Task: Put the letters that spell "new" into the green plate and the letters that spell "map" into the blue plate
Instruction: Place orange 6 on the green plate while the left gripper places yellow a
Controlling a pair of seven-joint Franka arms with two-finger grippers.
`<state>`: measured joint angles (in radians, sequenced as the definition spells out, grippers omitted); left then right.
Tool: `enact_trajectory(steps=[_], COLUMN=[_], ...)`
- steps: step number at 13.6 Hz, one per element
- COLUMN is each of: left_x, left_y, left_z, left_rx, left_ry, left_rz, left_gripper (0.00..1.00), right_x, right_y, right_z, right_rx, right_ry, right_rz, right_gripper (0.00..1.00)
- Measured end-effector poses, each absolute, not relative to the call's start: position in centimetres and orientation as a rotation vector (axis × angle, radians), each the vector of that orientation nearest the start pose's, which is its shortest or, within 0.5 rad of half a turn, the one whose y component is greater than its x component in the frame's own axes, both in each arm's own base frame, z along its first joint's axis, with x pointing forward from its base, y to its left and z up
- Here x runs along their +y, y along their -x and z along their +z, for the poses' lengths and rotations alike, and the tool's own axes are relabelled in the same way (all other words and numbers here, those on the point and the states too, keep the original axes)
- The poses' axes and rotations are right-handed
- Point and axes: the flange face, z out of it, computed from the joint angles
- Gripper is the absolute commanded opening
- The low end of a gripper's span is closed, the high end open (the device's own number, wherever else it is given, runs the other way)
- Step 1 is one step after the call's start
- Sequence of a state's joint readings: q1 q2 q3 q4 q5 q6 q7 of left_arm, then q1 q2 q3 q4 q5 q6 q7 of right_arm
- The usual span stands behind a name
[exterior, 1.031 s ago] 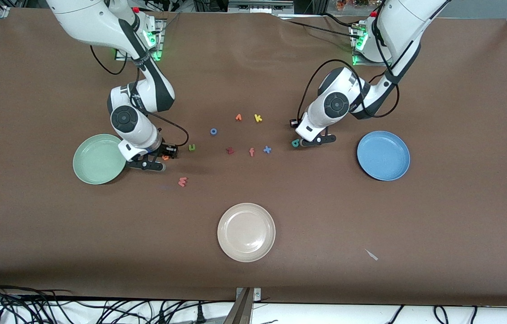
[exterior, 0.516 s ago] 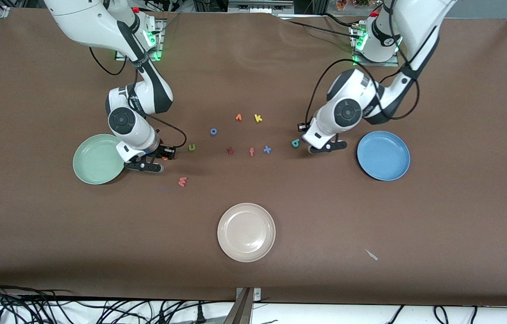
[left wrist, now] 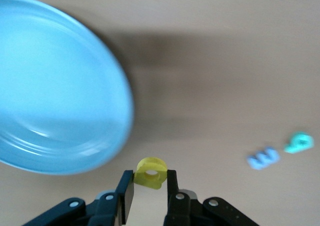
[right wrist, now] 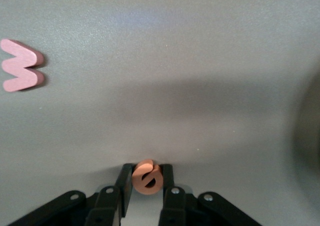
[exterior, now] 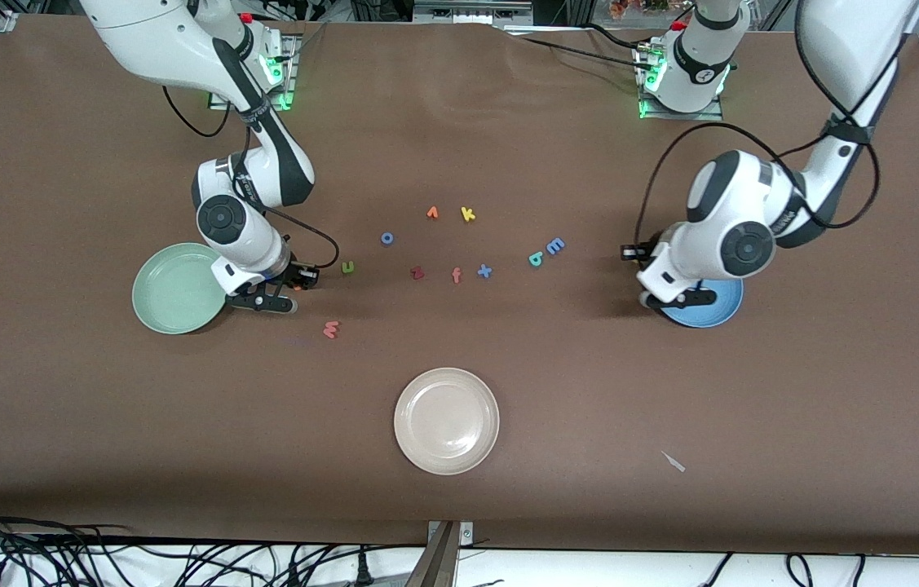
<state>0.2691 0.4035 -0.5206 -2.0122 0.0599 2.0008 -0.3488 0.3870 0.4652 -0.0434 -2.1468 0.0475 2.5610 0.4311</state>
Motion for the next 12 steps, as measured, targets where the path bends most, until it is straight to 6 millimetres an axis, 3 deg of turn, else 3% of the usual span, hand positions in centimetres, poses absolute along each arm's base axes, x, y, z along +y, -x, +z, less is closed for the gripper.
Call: enact_trajectory(steps=[3,6,7,8,9,12], left_x=[-8.8,-5.1,-4.4,-4.2,-4.2,-4.7], left_y=[-54.9,-55.0,-55.0,-55.0,-54.9,-55.2], left_z=[23.7,21.0,19.9,19.0,18.4,18.4], left_rx=[-0.006,0.034,0.03,0.028,0.033,0.046], left_ry=[3.118,3.096,3.101,3.108,3.11,3.118], left_rz=[0.633,0.663,0.669,0.677,0.683,0.671], left_gripper=[0.16,0.19,0.3,0.73,0.91,0.92], right_x=[19.2,18.6,17.4,15.8,13.8,8.0], right_y=[-54.0,-56.7,-57.3,-57.7,-57.9,-58.2], right_z=[18.8,22.7,23.9,24.6,25.1,25.9], right_rx=[0.243,0.265,0.242,0.209,0.171,0.054], right_ry=[3.132,3.144,3.15,3.157,3.162,3.171], right_rz=[0.138,0.265,0.285,0.305,0.322,0.339], right_gripper=[0.16,0.16,0.16,0.16,0.16,0.16])
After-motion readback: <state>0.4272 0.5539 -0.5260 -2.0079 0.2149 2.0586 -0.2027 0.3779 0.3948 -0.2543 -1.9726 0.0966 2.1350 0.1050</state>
